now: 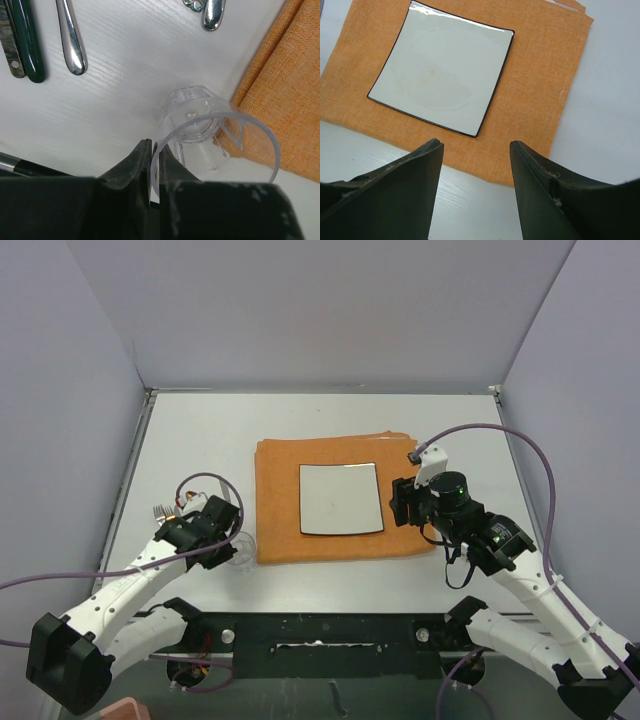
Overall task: Set the dinner table for one person
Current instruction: Pick up the cup at the center of the board.
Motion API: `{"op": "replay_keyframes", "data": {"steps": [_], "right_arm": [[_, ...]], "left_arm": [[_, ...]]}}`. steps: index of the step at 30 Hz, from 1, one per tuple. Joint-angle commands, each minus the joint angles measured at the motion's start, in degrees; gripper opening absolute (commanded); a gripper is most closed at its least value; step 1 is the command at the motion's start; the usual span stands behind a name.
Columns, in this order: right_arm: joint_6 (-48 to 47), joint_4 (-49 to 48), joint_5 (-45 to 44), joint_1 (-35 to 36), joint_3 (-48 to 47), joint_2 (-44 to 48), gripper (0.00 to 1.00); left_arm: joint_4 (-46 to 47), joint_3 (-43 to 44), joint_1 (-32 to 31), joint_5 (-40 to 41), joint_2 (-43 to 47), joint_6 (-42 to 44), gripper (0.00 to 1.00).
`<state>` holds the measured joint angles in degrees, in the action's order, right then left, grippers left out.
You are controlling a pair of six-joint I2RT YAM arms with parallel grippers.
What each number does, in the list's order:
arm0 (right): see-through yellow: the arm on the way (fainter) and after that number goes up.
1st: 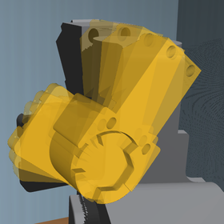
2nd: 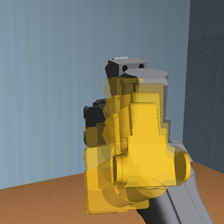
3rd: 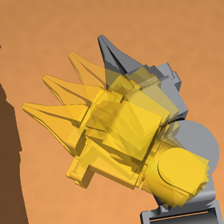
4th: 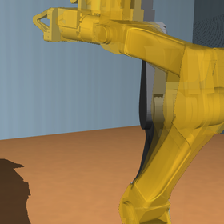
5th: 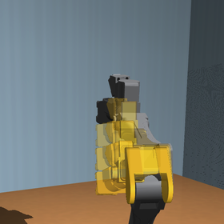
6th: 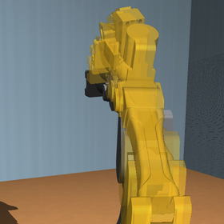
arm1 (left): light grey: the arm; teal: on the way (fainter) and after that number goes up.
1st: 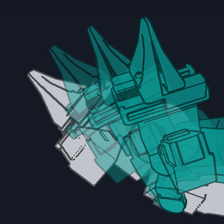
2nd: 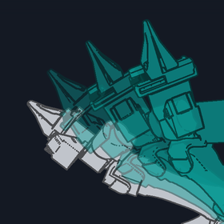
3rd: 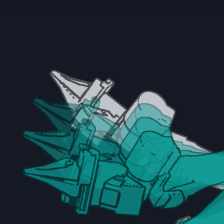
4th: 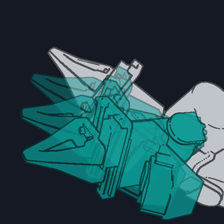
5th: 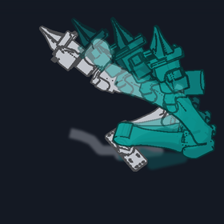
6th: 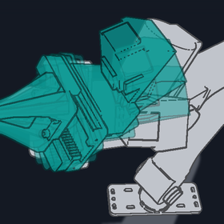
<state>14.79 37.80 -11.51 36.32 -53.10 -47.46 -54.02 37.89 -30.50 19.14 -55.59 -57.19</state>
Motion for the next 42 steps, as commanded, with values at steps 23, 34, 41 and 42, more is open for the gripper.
{"op": "replay_keyframes", "data": {"steps": [23,34,41,42], "right_arm": [[3.98,-0.75,1.95,-0.53,-1.83,-2.49,0.55],[0.50,6.66,12.80,0.08,-15.65,-14.82,0.50],[0.36,8.27,17.18,0.16,-16.85,-18.05,0.52],[0.72,8.21,17.67,0.30,-16.61,-18.54,0.52]], "left_arm": [[0.64,28.48,-0.28,-2.56,-3.47,13.10,0.00],[11.27,23.93,-11.70,-1.46,-13.69,11.31,0.00],[17.61,26.80,-15.47,-0.79,-21.12,11.48,0.00],[18.48,27.55,-15.53,-1.34,-22.30,11.75,0.00]]}}
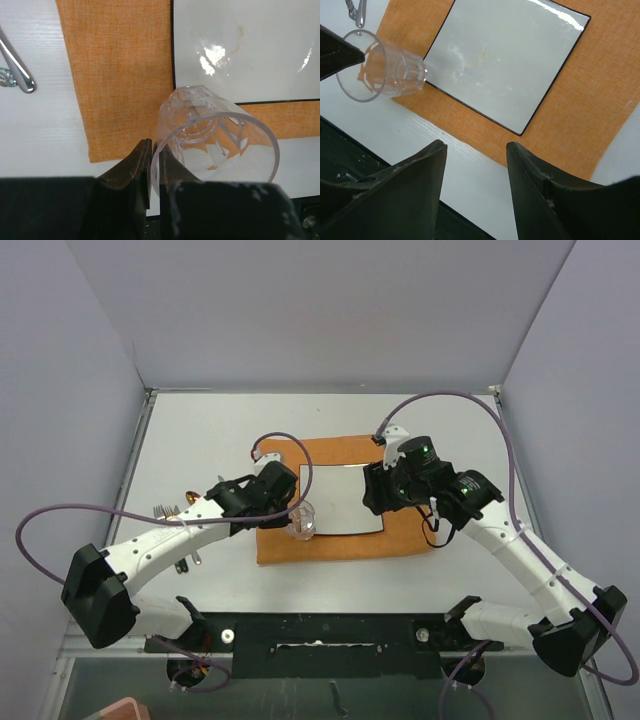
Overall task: Set the dinner table for one person
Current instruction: Pick up the cup at the center of the board, then place the cup on the napkin.
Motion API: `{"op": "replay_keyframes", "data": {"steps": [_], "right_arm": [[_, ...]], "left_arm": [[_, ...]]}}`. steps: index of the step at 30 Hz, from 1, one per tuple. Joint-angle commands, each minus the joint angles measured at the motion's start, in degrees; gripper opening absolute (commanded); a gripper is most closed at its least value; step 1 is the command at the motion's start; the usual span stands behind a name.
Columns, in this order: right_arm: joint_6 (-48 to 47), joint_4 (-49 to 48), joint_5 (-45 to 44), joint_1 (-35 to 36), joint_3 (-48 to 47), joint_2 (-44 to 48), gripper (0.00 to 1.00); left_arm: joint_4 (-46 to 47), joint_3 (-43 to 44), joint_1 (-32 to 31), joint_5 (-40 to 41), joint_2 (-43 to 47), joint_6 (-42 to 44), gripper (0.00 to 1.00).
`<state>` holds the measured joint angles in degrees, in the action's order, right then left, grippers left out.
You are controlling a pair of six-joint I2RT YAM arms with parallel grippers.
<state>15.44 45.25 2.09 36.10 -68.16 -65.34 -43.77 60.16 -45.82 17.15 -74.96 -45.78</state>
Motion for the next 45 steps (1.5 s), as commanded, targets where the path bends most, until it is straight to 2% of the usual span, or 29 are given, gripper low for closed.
{"op": "replay_keyframes", "data": {"steps": [1,9,17,32,45], "right_arm": [[0.62,0.64,4.09,0.69,-1.20,-0.97,0.53],[3.71,-1.87,4.63,1.01,1.08,-2.30,0.53],[5.68,-4.12,3.17,1.45,0.92,-5.11,0.52],[6.19,-4.30,-1.54,1.43,-1.94,-8.94,0.50],[7.67,-6.40,-0.86,1.46,-4.25,-8.75,0.49]], "left_arm": [[9.10,6.18,-0.32,0.08,-3.81,0.60,0.00],[13.32,14.53,-1.99,-2.51,-10.82,0.77,0.00],[13.29,19.63,-4.35,-2.29,-16.47,1.13,0.00],[14.11,20.25,-5.38,-2.27,-17.25,0.93,0.00],[13.61,19.12,-5.80,-1.54,-17.14,0.61,0.00]]}}
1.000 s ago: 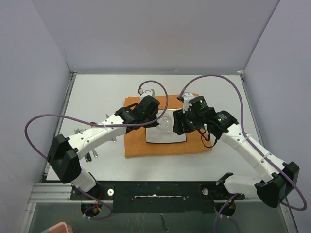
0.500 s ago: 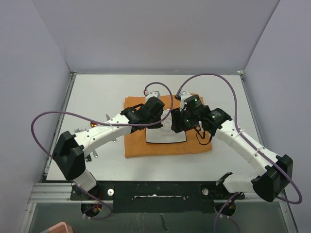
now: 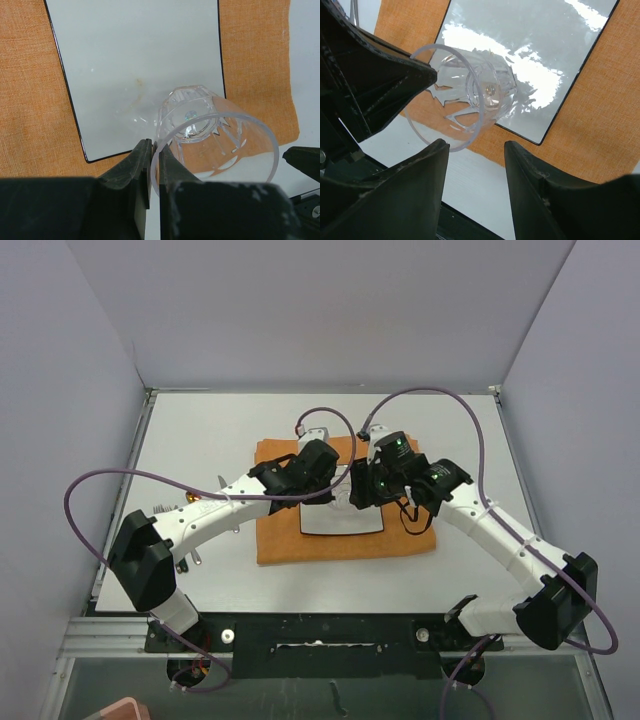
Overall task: Set the dinner table for one person
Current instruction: Place the cup on the napkin.
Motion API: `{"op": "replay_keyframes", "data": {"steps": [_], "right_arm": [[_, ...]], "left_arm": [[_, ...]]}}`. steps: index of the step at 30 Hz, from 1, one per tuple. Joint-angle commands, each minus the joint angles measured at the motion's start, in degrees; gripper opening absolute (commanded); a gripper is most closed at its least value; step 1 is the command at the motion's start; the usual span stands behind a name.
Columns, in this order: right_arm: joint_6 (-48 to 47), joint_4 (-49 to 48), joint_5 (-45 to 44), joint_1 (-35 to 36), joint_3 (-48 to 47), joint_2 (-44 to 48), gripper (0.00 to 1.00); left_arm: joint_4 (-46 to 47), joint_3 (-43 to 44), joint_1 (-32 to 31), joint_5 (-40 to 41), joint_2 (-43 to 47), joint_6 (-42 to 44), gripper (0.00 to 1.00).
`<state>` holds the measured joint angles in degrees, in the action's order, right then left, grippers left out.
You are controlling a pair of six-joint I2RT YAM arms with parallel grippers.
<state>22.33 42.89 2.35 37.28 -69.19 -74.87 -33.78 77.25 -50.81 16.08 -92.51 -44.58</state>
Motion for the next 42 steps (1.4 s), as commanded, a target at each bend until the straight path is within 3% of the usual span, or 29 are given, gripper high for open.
{"op": "replay_keyframes", "data": {"steps": [1,8,13,18,19,21,22,27,30,32,38,42], "right_arm": [[0.79,-4.40,-1.24,0.26,-3.21,1.12,0.49],[0.03,-5.11,-3.45,0.16,-2.52,-0.55,0.47],[0.17,-6.25,-4.57,0.21,-0.45,-2.71,0.37],[0.18,-6.98,-5.79,0.17,1.41,-4.23,0.35],[0.22,-7.07,-6.00,0.19,1.62,-4.49,0.32],[-0.40,-7.54,-6.13,0.16,1.94,-4.87,0.05],[-0.37,-7.49,-6.32,0.16,1.84,-4.99,0.00],[-0.59,-8.44,-7.06,0.21,2.08,-3.85,0.00],[-0.77,-9.11,-8.32,0.15,2.30,-2.58,0.00],[-1.05,-8.87,-8.72,0.02,2.15,-2.28,0.00],[-0.97,-9.12,-9.96,-0.40,3.55,-0.95,0.00],[-1.81,-8.17,-10.84,-2.08,3.55,-0.75,0.00]], "left_arm": [[3.62,1.91,-0.84,-0.46,0.50,-0.60,0.00],[3.94,1.92,-1.06,-0.56,1.15,-0.86,0.00],[3.74,2.58,-1.10,-0.44,1.53,-0.69,0.00],[3.63,3.24,-1.09,-0.34,2.06,-0.38,0.00],[3.57,3.37,-1.07,-0.30,2.07,-0.34,0.00],[3.49,3.40,-1.05,-0.42,2.20,-0.33,0.00],[3.41,3.43,-1.13,-0.30,2.28,-0.37,0.00],[2.10,4.00,-1.06,0.22,2.68,-0.16,0.01],[1.15,5.03,-1.11,0.97,2.86,1.05,0.33],[1.17,5.60,-1.26,1.87,3.33,2.00,0.46],[4.53,6.79,-1.33,2.58,7.68,8.03,0.62],[6.33,7.67,-1.94,5.89,12.05,12.09,0.63]]}}
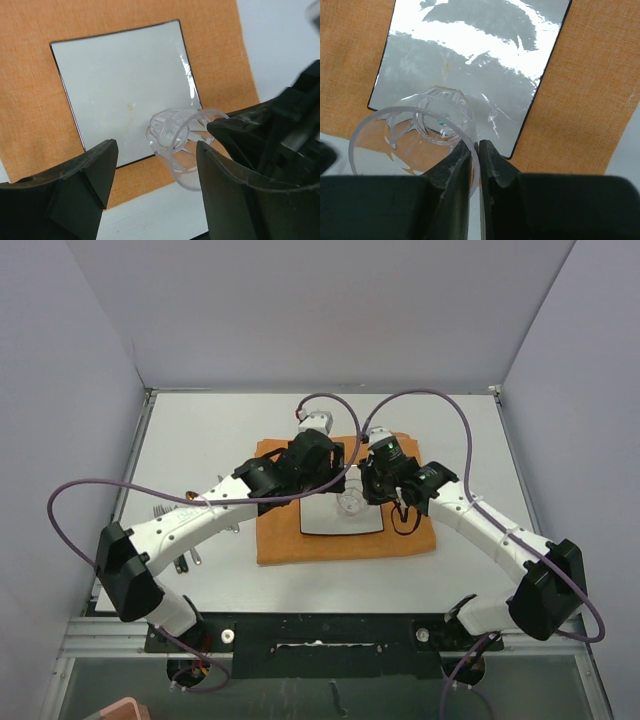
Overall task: Set the dinner table for one person
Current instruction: Place the cup on the napkin.
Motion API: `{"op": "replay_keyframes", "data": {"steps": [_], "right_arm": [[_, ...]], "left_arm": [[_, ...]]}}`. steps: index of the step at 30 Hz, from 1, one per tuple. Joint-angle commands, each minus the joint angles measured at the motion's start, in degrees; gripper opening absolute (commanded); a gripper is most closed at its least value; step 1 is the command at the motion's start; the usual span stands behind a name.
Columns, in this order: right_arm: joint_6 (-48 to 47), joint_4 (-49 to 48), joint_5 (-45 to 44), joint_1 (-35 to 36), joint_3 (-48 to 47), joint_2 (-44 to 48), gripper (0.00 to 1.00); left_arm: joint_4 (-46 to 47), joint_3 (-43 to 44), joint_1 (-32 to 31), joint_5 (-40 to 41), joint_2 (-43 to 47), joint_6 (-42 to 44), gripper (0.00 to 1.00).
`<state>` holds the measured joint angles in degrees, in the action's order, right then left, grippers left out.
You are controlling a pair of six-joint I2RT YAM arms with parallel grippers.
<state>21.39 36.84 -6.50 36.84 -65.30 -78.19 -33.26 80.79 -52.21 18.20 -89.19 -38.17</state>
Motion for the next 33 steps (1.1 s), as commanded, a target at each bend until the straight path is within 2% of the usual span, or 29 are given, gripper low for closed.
{"op": "replay_keyframes", "data": {"steps": [1,9,12,15,18,24,33], "right_arm": [[-1.31,-2.22,-1.88,-2.06,-0.40,2.87,0.00],[-5.37,-0.48,-4.40,-6.87,-3.41,4.13,0.00],[-5.95,0.68,-8.18,-7.75,-5.44,4.33,0.00],[-4.75,0.36,-10.34,-8.38,-6.11,3.47,0.00],[-3.18,0.45,-10.87,-9.60,-7.89,0.54,0.00],[-1.41,0.60,-13.12,-13.44,-13.57,-7.57,0.00],[-0.53,-3.23,-13.37,-19.07,-18.82,-17.54,0.00]], "left_arm": [[5.74,4.23,-0.60,4.90,9.82,6.57,0.63],[-1.86,5.58,-1.01,19.89,17.53,17.09,0.63],[-2.96,-0.11,-1.00,28.51,23.66,18.03,0.63],[-4.60,-7.66,-0.97,33.93,30.23,14.34,0.63],[-8.67,-13.61,-0.99,34.52,34.51,6.87,0.63],[-18.17,-19.61,-1.50,32.57,34.61,-5.66,0.62],[-15.58,-22.38,-2.11,30.54,34.96,-4.76,0.62]]}}
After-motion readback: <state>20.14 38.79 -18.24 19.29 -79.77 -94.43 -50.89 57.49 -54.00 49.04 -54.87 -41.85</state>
